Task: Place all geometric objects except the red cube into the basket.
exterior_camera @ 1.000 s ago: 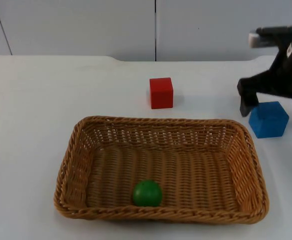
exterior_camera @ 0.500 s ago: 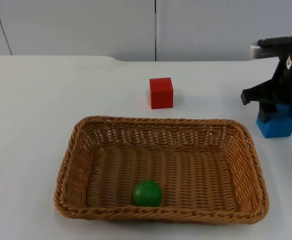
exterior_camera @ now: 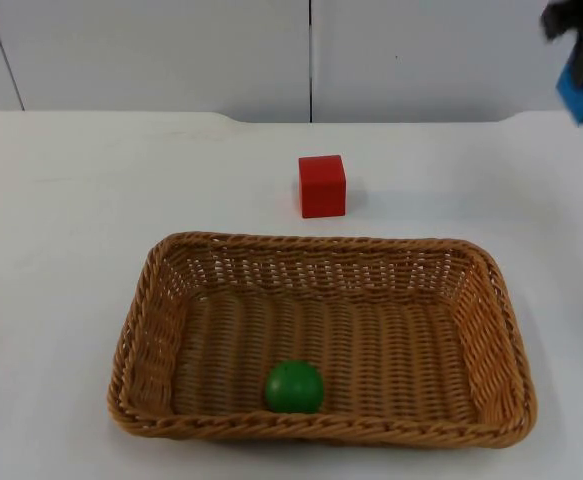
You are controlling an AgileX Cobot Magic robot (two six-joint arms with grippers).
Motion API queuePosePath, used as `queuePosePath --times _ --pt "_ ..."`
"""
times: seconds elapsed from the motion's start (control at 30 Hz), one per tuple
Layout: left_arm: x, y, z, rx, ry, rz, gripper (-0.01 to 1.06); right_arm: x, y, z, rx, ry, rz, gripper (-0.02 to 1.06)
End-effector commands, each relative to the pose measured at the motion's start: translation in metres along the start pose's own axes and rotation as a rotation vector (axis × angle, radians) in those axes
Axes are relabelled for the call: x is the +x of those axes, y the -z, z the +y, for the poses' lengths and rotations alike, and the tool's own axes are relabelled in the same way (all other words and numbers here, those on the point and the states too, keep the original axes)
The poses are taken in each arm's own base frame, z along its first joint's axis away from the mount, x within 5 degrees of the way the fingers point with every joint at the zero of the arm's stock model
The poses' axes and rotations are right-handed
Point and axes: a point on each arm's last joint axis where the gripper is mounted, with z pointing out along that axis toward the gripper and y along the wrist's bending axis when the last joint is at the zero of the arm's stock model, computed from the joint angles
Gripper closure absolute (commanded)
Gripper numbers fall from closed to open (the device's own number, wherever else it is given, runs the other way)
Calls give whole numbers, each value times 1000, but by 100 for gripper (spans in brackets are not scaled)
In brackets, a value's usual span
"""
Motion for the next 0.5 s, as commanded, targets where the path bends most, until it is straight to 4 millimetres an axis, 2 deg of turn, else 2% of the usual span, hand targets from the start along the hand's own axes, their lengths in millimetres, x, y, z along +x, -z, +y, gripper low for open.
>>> queuePosePath --times 0.0,0.03,0.17,0.33,0.47 --pt "1 1 1 -6 10 -11 0 -5 39 -5 2 22 -56 105" --pt "1 1 1 -6 10 -11 0 -5 39 -5 2 22 -56 105" --pt "1 1 1 -6 10 -11 0 -4 83 -15 6 0 -107 105" --pt "1 1 1 -6 10 -11 0 -1 101 -19 7 -13 -114 105" --pt "1 1 1 -6 10 -11 0 16 105 -9 -16 21 -90 105"
